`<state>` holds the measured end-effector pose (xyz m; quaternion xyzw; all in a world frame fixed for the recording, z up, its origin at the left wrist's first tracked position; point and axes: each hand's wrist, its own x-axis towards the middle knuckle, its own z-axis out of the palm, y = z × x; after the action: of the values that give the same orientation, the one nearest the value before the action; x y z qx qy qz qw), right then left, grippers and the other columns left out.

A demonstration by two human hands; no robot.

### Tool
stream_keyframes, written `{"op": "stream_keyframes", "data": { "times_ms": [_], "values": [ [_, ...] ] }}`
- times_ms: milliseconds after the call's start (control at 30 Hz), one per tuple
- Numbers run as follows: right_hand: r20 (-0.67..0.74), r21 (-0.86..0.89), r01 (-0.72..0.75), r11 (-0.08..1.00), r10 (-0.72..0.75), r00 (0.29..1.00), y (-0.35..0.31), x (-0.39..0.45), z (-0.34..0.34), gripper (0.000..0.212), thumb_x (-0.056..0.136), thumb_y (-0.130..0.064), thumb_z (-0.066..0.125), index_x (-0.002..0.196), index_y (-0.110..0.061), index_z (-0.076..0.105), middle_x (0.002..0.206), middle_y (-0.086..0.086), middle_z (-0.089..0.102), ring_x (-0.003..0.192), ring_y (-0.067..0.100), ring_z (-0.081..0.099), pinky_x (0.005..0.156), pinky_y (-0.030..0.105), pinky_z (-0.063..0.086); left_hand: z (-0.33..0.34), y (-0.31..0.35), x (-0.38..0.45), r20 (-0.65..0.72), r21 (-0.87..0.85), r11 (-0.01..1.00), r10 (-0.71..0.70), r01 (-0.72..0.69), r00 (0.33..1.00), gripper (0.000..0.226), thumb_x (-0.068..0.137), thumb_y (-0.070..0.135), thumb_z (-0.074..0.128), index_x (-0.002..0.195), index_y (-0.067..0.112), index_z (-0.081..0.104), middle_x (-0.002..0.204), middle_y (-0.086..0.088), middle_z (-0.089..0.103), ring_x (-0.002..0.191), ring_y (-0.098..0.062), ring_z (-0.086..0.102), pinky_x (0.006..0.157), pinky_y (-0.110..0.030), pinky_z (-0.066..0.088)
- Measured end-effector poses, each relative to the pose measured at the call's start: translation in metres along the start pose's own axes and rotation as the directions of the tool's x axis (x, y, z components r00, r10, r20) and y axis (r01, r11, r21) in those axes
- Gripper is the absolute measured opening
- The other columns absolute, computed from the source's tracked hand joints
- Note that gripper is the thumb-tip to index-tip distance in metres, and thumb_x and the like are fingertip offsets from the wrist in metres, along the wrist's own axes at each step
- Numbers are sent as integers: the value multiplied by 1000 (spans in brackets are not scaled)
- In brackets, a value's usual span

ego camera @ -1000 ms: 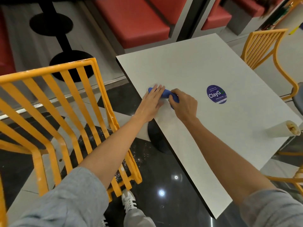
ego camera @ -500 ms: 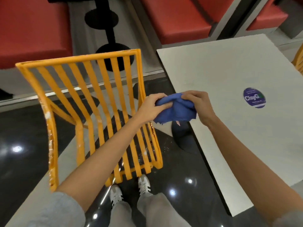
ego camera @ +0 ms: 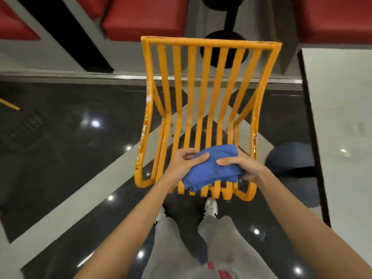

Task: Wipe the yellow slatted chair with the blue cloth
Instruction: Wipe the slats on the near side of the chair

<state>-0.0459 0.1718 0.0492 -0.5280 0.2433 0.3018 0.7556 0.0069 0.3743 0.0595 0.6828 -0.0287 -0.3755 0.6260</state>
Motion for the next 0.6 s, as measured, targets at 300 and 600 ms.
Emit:
{"op": "stream_keyframes", "data": {
  "times_ms": [300, 600],
  "values": [
    [-100, 397, -117, 910, 170, 980, 56, 70, 142, 16, 66, -12, 65, 58, -1, 57, 34, 8, 38, 27, 17, 30, 37, 17, 30, -139, -82, -9, -490, 132, 991, 47, 21, 870, 6, 94, 14, 64, 95, 16, 69, 93, 2, 71, 88, -9, 64, 77, -20, 51],
    [-562, 146, 80, 986, 16, 827, 147, 187, 214, 40, 87, -39, 69, 91, -1, 56, 44, 14, 49, 36, 19, 44, 48, 28, 38, -219, -175, 1, -553, 11, 987, -129, 162, 823, 42, 108, 26, 31, 148, 17, 40, 151, 3, 42, 138, -10, 38, 112, -24, 28]
  ]
}}
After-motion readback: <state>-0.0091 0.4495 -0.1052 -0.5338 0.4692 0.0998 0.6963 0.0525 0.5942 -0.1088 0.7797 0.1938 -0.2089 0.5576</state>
